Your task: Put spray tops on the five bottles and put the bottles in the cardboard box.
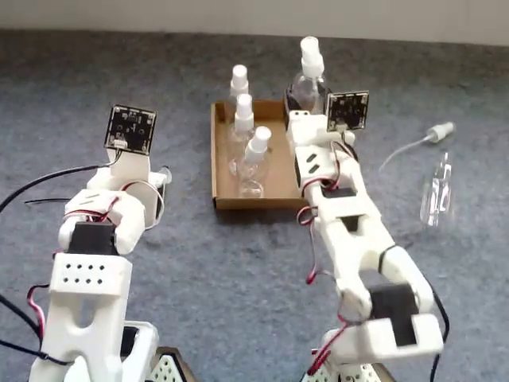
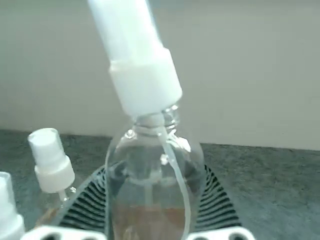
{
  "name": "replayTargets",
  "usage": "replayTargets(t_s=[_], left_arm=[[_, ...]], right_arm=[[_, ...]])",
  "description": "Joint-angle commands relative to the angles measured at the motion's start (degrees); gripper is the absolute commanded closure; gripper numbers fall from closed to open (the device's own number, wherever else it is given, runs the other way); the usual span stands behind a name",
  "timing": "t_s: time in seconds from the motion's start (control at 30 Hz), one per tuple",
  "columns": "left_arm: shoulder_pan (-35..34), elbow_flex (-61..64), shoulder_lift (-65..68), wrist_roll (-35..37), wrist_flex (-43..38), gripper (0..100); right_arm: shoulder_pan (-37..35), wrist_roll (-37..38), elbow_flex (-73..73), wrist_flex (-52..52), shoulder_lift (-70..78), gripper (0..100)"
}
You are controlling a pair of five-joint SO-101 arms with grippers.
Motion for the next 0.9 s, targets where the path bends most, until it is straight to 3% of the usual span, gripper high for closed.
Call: replayTargets(t_s=[0.0,0.27,0.6,0.87], left_arm=[[-0.75,-0.22,-0.31,-0.18,-1.23,86],[-0.75,0.13,-0.22,-0.18,-1.67,86],[-0.75,2.33,-0.22,-0.18,-5.54,86],[-0.75,2.24,-0.22,-0.18,-5.63,86]], right_arm=[[0.22,-0.97,-7.34,-7.87,9.01,99.4],[0.31,-1.23,-11.74,-20.53,23.25,99.4],[0.31,-0.97,-25.01,-20.97,36.53,99.4],[0.31,-0.88,-25.98,-20.97,37.67,99.2]])
